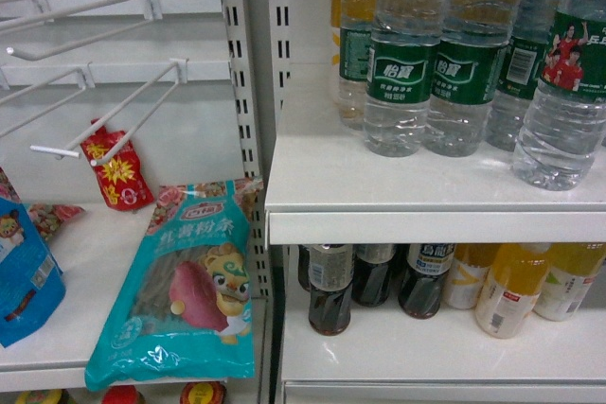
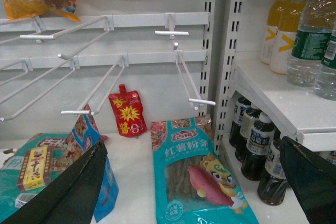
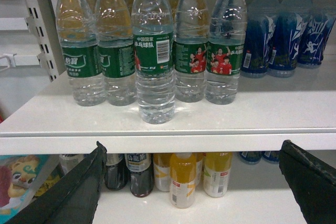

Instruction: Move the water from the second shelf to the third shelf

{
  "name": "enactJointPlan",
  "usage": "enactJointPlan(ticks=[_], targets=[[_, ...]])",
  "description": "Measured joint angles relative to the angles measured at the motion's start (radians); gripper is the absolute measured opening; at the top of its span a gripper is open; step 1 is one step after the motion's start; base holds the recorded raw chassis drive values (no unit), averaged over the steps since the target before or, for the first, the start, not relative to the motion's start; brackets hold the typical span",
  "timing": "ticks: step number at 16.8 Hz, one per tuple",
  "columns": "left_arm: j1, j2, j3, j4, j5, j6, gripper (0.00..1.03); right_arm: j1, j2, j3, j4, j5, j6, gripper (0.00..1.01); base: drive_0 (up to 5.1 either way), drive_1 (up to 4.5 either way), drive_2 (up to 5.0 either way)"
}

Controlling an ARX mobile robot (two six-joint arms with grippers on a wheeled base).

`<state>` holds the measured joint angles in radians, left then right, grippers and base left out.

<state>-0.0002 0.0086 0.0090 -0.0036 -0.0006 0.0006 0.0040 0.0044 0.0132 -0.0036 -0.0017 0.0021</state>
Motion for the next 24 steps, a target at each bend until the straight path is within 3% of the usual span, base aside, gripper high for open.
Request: enactJointPlan(ticks=[24], targets=[[0.0, 0.0, 0.0, -0.002, 0.0, 0.0, 0.98, 0.0, 0.0, 0.0, -0.002, 0.002, -0.002, 0.98, 0.0, 0.0, 0.0]])
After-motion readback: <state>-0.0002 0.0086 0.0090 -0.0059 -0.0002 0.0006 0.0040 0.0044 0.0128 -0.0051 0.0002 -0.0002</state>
